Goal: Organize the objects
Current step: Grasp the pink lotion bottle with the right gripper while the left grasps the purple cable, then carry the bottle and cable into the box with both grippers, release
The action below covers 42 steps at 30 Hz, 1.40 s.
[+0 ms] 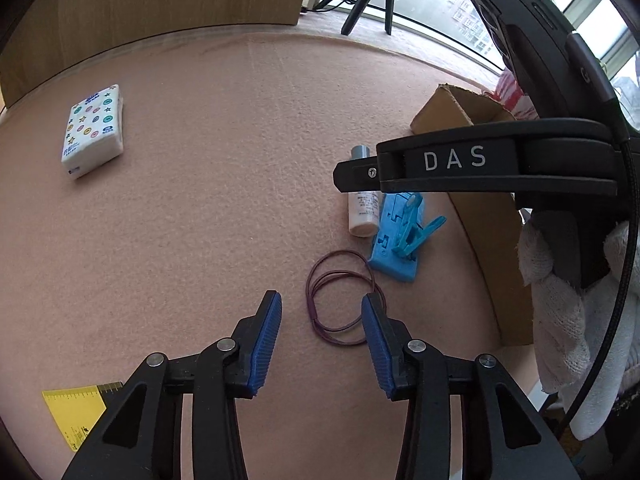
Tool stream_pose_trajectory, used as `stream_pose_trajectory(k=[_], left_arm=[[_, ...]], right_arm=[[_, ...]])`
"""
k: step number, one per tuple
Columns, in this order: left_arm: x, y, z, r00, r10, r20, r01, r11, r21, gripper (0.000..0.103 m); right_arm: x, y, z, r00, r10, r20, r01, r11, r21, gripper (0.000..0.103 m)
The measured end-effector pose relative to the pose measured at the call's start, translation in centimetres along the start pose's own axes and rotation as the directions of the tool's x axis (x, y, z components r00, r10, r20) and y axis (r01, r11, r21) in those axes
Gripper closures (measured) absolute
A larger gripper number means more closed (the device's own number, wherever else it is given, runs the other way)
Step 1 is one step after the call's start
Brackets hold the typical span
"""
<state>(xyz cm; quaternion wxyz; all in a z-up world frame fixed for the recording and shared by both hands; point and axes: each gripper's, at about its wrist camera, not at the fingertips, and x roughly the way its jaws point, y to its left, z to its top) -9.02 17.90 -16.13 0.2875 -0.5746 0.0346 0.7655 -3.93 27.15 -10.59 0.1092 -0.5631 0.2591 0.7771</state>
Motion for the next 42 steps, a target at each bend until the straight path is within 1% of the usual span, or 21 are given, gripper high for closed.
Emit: stream_pose_trajectory(k=[1,5,8,10,12,15,18,22,25,27,29,34,39,40,42], left_arm=[[0.3,-0.3,0.1,1.0,0.005,-0.008,-0.005,1.0,0.009,0.065],[1.5,-1.2,0.2,0.999,0.042,-0.029,-0.04,0.998,0.04,0.071],[1.7,-1.6,0.1,0.997,0.074,-0.023,-0.072,0.995,0.062,0.079],[1.7,-1.5,0.1,0.995,0.096,-0.023,-0.094,0.993,0.073,0.092],[1.6,-1.1,0.1,0.994,0.103,-0.024,-0.101,0.992,0.069,0.098],[1.3,-0.6,0.0,0.994,0.112,-0.02,-0.11,0.992,0.06,0.098],[1.0,-0.2,-0.2,0.992,0.126,-0.021,-0.125,0.99,0.058,0.098],[0.4,0.9,-0.7,0.989,0.145,-0.016,-0.144,0.989,0.033,0.098],[-0.2,1.7,-1.1,0.989,0.146,-0.008,-0.146,0.989,0.003,0.098],[-0.6,2.2,-1.3,0.99,0.139,0.0,-0.139,0.99,-0.024,0.098],[-1.1,2.7,-1.6,0.992,0.123,0.012,-0.122,0.991,-0.058,0.098],[-2.8,3.1,-2.0,0.993,0.102,0.053,-0.096,0.99,-0.107,0.098],[-4.5,3.9,-1.7,0.992,0.092,0.09,-0.079,0.988,-0.134,0.099],[-4.9,3.6,-2.2,0.991,0.09,0.099,-0.076,0.988,-0.136,0.099],[-5.4,4.3,-1.3,0.99,0.084,0.111,-0.069,0.989,-0.134,0.099]], right_arm=[[0.1,-0.1,0.0,1.0,0.0,-0.003,0.0,1.0,-0.001,0.07],[0.9,-0.3,0.3,1.0,-0.001,-0.028,0.001,1.0,0.003,0.072],[1.2,-0.3,0.2,1.0,0.0,-0.03,0.0,1.0,0.001,0.073],[1.2,-0.3,0.2,1.0,0.0,-0.029,0.0,1.0,-0.003,0.075],[1.2,-0.6,0.1,1.0,0.002,-0.026,-0.002,1.0,0.003,0.078],[1.1,-0.8,-0.1,1.0,0.016,-0.02,-0.016,1.0,0.014,0.078],[1.1,-0.6,-0.4,1.0,0.013,-0.013,-0.013,1.0,0.007,0.08],[1.3,0.5,-0.9,1.0,0.02,-0.017,-0.02,0.999,-0.026,0.085],[1.4,1.7,-1.6,1.0,-0.002,-0.006,0.001,0.997,-0.075,0.085],[1.4,2.3,-2.1,1.0,-0.007,0.004,0.007,0.996,-0.093,0.085],[1.4,2.5,-2.3,1.0,0.003,0.009,-0.002,0.996,-0.085,0.085],[0.3,2.3,-3.0,0.998,0.064,0.027,-0.063,0.997,-0.044,0.085],[-2.2,2.0,-4.0,0.993,0.089,0.081,-0.086,0.996,-0.035,0.085],[-2.7,2.1,-4.2,0.991,0.092,0.094,-0.089,0.996,-0.032,0.085],[-4.2,1.3,-4.7,0.988,0.097,0.121,-0.094,0.995,-0.026,0.085]])
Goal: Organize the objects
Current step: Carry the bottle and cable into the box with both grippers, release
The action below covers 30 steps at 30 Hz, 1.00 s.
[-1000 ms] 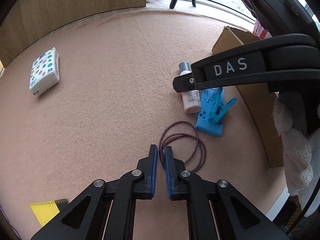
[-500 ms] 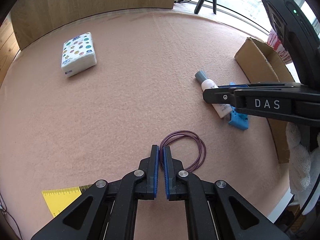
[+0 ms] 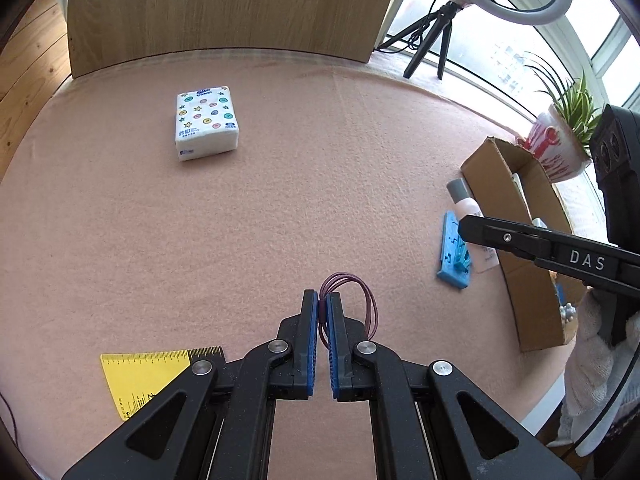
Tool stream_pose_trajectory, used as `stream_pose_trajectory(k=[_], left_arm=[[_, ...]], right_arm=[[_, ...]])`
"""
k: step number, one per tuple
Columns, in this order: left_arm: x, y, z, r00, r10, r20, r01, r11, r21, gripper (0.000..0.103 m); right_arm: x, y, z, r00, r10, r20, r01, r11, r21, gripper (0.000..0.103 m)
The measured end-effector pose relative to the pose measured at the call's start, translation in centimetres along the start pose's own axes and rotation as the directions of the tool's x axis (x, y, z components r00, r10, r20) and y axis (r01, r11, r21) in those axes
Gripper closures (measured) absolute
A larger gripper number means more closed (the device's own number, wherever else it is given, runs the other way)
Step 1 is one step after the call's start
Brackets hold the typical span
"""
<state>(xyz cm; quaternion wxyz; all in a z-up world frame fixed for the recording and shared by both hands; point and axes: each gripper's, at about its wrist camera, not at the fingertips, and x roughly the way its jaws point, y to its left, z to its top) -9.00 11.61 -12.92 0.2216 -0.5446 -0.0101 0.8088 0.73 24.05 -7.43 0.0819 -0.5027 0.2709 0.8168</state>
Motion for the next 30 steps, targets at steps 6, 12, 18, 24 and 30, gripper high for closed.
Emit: stream_pose_trajectory(k=[6,12,18,24,30], left_arm=[[-3.2,0.0,0.6,0.999,-0.034,0.037,0.033,0.999,0.016,0.099],[-3.8,-3.1,1.7,0.994,-0.08,0.074,0.076,0.995,0.056,0.099],[-3.3,-7.3,3.4,0.987,-0.136,0.09,0.125,0.985,0.115,0.098],[-2.4,-12.0,4.4,0.979,-0.191,0.077,0.174,0.967,0.184,0.098],[-0.9,-16.9,5.3,0.973,-0.226,0.05,0.208,0.947,0.247,0.098]], right_arm=[[-4.0,-2.2,-0.9,0.997,-0.015,0.073,0.011,0.999,0.049,0.085],[-7.5,-5.3,-2.2,0.991,-0.053,0.126,0.039,0.993,0.107,0.085],[-10.2,-8.3,-3.5,0.98,-0.107,0.165,0.08,0.984,0.158,0.085],[-12.4,-11.3,-5.0,0.969,-0.156,0.191,0.116,0.971,0.208,0.085],[-14.1,-13.7,-6.3,0.957,-0.204,0.206,0.152,0.958,0.244,0.085]])
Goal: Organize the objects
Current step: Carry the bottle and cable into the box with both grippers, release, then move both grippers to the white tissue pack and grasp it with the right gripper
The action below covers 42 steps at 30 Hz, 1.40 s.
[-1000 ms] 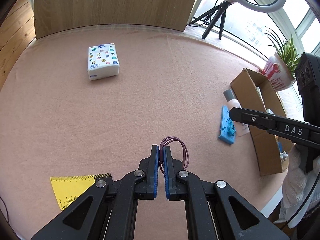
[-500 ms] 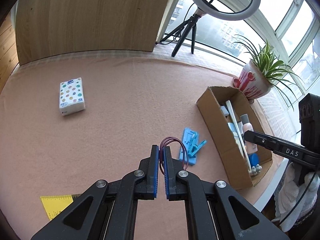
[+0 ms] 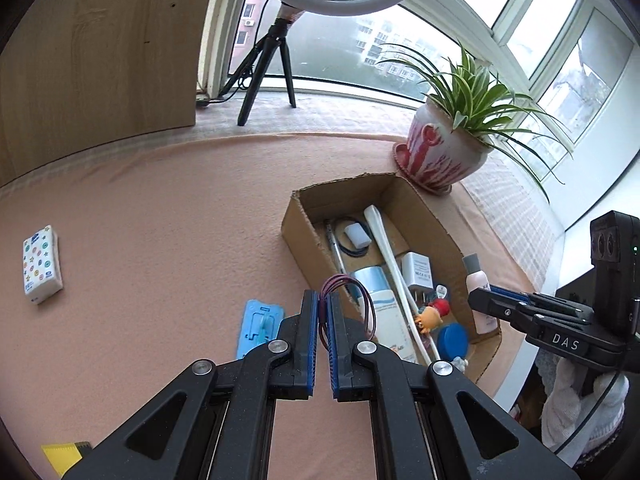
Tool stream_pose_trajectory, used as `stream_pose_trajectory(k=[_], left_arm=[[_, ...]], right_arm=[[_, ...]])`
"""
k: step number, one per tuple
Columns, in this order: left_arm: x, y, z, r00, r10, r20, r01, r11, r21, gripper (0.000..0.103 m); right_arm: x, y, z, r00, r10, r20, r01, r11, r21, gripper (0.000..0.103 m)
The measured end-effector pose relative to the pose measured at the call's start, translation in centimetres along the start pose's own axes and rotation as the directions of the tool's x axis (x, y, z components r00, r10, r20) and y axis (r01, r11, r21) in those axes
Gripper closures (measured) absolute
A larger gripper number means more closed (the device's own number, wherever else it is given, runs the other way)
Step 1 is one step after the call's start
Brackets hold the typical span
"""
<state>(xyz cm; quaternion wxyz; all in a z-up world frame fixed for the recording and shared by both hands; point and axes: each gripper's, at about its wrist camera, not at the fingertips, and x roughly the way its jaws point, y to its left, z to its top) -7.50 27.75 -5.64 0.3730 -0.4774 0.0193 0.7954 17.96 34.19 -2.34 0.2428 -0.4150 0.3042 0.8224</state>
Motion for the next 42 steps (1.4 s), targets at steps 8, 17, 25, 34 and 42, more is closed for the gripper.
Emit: stream_pose_trajectory(k=[8,17,25,34,42], left_arm=[[2.9,-4.1,1.5,1.0,-0.018,-0.017,0.02,0.997,0.068,0.098],[4.0,-3.9,1.4,0.999,0.02,-0.041,-0.018,0.998,0.052,0.051],[2.5,-0.9,0.9,0.998,0.052,-0.031,-0.052,0.999,-0.001,0.051],[-0.9,5.8,-0.7,0.992,0.12,-0.027,-0.122,0.986,-0.11,0.051],[-4.0,12.0,-2.5,0.984,0.178,-0.029,-0.181,0.965,-0.19,0.05]], right_arm=[[-0.4,-2.6,-0.2,1.0,-0.017,0.001,0.017,0.999,0.028,0.085],[-1.4,-2.7,0.1,0.998,-0.014,0.054,0.013,1.0,0.017,0.043],[-1.1,-1.1,0.2,0.999,0.008,0.041,-0.008,1.0,-0.008,0.043],[-0.6,2.5,0.9,0.996,0.079,0.038,-0.078,0.996,-0.037,0.043],[0.8,8.0,0.5,0.987,0.16,-0.011,-0.16,0.983,-0.095,0.043]])
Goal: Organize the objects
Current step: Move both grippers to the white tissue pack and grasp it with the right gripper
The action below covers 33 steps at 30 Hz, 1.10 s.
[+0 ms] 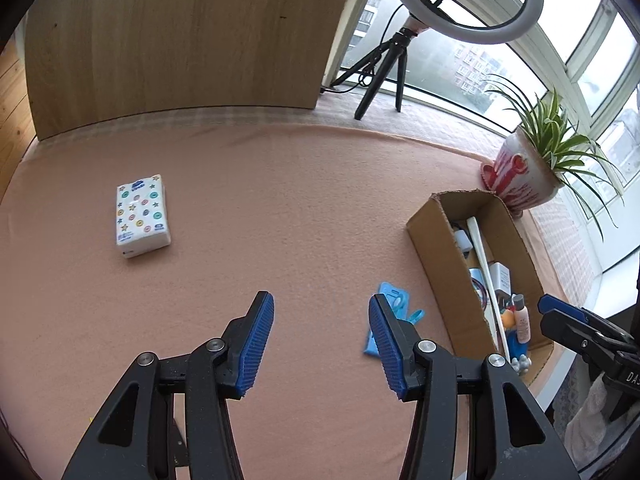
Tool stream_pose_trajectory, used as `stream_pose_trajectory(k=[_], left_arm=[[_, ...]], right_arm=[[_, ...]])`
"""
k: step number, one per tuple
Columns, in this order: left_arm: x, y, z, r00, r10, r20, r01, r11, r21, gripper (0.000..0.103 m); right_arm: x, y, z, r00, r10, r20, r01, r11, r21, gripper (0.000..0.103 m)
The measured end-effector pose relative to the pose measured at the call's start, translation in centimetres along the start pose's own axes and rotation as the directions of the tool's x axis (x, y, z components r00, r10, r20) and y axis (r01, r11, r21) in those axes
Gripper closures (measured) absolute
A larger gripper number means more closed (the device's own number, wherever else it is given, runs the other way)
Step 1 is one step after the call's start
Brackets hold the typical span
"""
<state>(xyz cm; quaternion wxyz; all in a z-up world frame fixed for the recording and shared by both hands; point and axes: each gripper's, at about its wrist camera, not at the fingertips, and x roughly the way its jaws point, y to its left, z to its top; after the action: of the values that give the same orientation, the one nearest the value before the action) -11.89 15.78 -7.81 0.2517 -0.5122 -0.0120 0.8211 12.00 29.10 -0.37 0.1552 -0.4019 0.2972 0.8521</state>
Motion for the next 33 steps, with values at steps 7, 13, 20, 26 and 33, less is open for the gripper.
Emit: stream_pose_trajectory(k=[7,13,20,26,33], left_arm=[[-0.8,5.6,-0.2,0.999,0.034,-0.007,-0.035,0.998,-0.055,0.05],[-0.7,10.2,0.5,0.999,0.044,-0.011,-0.045,0.993,-0.108,0.05],[0.1,15.0,2.1,1.0,0.027,0.0,-0.027,0.988,-0.15,0.05],[1.3,17.6,3.2,0.999,-0.033,0.006,0.034,0.983,-0.181,0.048],[3.2,19.2,3.7,0.997,-0.078,-0.006,0.075,0.978,-0.196,0.048]], right_arm=[[2.7,4.1,0.2,0.999,0.027,-0.042,-0.028,0.999,-0.035,0.043],[5.5,6.7,1.0,0.996,0.045,-0.076,-0.049,0.998,-0.049,0.043],[9.6,9.4,3.0,0.992,0.089,-0.093,-0.096,0.993,-0.067,0.043],[14.3,12.5,5.2,0.97,0.182,-0.159,-0.19,0.981,-0.031,0.043],[18.9,15.5,6.6,0.948,0.232,-0.215,-0.244,0.969,-0.027,0.044]])
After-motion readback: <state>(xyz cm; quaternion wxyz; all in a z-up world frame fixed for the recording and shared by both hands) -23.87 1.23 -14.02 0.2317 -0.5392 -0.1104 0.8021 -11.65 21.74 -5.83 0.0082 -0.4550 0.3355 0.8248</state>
